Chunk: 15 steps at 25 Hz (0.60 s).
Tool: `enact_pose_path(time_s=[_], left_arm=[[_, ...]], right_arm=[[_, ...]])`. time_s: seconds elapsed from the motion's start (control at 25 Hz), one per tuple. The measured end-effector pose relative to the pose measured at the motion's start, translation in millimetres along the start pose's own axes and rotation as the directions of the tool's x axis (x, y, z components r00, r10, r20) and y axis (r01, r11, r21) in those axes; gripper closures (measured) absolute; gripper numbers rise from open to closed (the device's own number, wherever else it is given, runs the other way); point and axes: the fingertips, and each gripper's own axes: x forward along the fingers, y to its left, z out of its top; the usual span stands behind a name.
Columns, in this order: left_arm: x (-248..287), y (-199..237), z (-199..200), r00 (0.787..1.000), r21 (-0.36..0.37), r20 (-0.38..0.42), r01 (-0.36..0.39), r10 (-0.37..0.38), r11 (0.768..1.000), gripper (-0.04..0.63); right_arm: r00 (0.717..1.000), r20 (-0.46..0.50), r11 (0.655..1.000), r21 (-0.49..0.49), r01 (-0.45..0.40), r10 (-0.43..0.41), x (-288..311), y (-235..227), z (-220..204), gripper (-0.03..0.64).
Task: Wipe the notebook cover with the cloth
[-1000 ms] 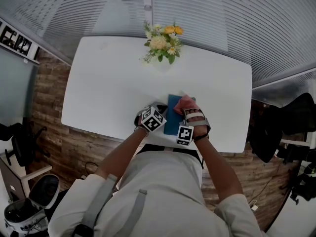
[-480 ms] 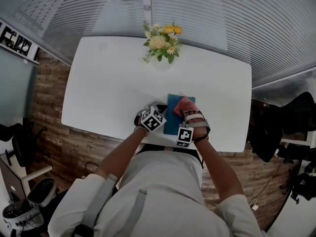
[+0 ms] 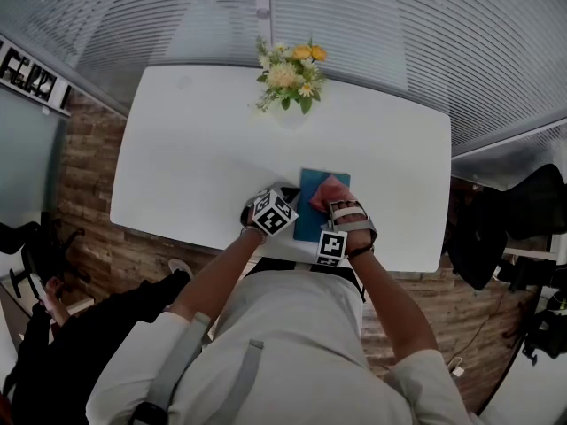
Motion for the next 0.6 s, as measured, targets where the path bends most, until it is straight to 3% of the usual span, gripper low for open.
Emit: enact_pose_path(time_s=[0.6], left_arm=[[2.0,0.9,-0.8,1.0,0.002,0.0,-0.001,0.001,1.0,0.594]], right_arm=[[1.0,0.013,1.0,0.015,-0.024,0.024,-5.1,10.1,3.2,0.618]])
